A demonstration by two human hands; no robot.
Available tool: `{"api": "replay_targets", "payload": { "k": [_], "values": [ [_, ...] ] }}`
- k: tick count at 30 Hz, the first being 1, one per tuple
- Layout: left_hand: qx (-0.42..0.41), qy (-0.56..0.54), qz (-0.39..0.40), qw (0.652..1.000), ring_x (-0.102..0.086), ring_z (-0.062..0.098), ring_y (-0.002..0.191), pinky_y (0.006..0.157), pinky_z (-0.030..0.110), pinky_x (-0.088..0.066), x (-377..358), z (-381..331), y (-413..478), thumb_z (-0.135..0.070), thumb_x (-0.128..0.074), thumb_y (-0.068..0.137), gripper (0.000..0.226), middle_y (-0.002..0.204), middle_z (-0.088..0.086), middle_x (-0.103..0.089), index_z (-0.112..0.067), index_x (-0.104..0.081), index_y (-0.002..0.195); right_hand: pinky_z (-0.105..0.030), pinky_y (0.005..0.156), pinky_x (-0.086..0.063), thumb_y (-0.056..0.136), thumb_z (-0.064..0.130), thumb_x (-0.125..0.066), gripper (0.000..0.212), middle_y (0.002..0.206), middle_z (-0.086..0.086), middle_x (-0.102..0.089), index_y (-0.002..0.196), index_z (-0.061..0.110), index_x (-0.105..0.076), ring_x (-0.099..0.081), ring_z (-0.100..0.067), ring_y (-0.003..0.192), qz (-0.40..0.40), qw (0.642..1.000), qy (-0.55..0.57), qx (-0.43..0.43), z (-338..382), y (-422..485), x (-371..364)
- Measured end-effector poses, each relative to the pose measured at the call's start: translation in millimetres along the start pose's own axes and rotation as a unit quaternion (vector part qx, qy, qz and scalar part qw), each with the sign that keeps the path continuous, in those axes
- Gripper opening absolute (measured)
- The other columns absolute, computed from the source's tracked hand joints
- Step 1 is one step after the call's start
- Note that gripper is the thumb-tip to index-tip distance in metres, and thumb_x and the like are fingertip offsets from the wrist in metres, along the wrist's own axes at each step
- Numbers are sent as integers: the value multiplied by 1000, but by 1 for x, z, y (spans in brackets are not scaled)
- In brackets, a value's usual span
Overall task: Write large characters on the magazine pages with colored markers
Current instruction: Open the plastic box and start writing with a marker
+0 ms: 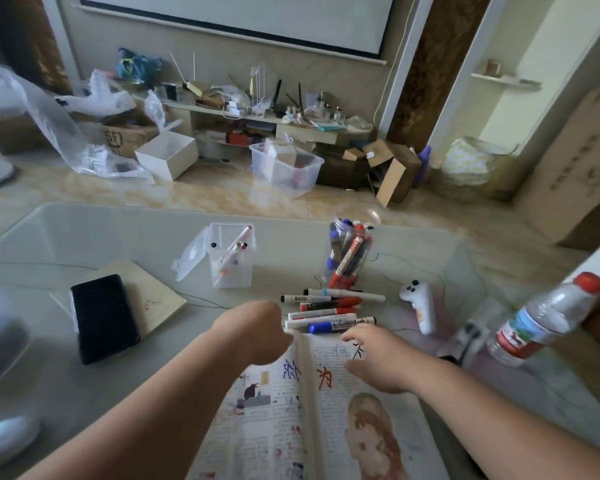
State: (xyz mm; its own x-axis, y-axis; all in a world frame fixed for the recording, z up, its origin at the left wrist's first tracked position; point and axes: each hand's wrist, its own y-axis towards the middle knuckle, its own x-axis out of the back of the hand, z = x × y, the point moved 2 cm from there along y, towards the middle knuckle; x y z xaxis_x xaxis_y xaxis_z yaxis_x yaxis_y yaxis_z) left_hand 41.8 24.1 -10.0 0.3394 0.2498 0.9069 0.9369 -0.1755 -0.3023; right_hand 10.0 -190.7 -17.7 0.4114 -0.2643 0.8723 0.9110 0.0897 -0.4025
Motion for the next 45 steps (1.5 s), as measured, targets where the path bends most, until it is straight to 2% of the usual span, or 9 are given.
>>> {"api": "replay_targets", "payload": {
  "k": [5, 10, 17, 26, 31, 33, 36, 40, 45],
  "values": [
    [3, -41, -128, 991, -66, 25, 97, 82, 34, -57, 12, 4, 14, -33, -58, 92, 22, 105, 1, -70, -17, -69, 105, -20, 96, -43, 87, 41, -70, 51, 122, 16, -51, 136, 36, -55, -56, -5, 120, -3, 996, 85, 3, -19, -25, 0],
    [36, -95, -325, 940, -47, 28, 123, 101, 39, -40, 36, 27, 26, -31, -65, 89, 47, 133, 5, -53, -19, -56, 133, -26, 96, -50, 86, 46, -70, 50, 111, 23, -53, 133, 40, -55, -59, -1, 104, 41, 993, 106, 39, -8, -9, 5],
    [85, -93, -246, 961, -46, 31, 133, 103, 42, -43, 18, 49, 50, -24, -65, 90, 72, 156, 5, -31, -14, -30, 153, -25, 91, -51, 85, 47, -68, 46, 117, 19, -58, 129, 36, -58, -59, -2, 101, 32, 989, 121, 80, -2, 25, 9],
    [58, -81, -353, 930, -62, 27, 91, 75, 32, -43, 14, 44, 61, -8, -68, 90, 18, 107, -1, -66, -16, -77, 102, -29, 88, -55, 89, 38, -71, 31, 101, 15, -64, 118, 34, -62, -64, -3, 92, -52, 965, 237, 98, -4, 36, 12],
    [-73, -93, -386, 915, -64, 26, 77, 73, 33, -50, 18, 5, 39, -6, -85, 76, 17, 88, -2, -66, -14, -80, 89, -32, 105, -48, 69, 60, -78, 91, 141, 12, -47, 146, 45, -33, -53, -1, 124, -110, 880, 442, 134, 3, 41, 17],
    [-141, -90, -395, 903, -63, 24, 74, 71, 32, -51, 20, -16, 24, -5, -88, 71, 20, 83, -2, -66, -14, -79, 86, -30, 95, -54, 65, 67, -76, 98, 152, 14, -37, 148, 53, -25, -45, -6, 136, -118, 830, 523, 151, 8, 37, 25],
    [-224, -70, -396, 888, -61, 23, 75, 71, 32, -47, 15, -45, 8, -2, -88, 69, 24, 83, -2, -64, -15, -75, 84, -27, 63, -61, 62, 69, -78, 87, 152, 20, -40, 137, 64, -34, -52, -10, 131, -116, 757, 630, 126, 17, 27, 35],
    [-316, -59, -379, 868, -54, 22, 77, 69, 37, -48, 1, -74, -5, 3, -71, 81, 13, 86, 0, -64, -10, -70, 80, -43, 61, -62, 86, 60, -66, 52, 130, 10, -62, 133, 43, -51, -70, -10, 105, -119, 697, 707, 27, 18, 29, 30],
    [-396, -45, -348, 848, -57, 21, 85, 76, 36, -50, -1, -97, -20, 2, -77, 81, 16, 98, -1, -70, -13, -73, 80, -21, 60, -56, 105, 33, -48, 17, 97, -2, -72, 108, 24, -61, -74, -5, 80, -96, 606, 790, -2, 6, 27, 22]
  ]
}}
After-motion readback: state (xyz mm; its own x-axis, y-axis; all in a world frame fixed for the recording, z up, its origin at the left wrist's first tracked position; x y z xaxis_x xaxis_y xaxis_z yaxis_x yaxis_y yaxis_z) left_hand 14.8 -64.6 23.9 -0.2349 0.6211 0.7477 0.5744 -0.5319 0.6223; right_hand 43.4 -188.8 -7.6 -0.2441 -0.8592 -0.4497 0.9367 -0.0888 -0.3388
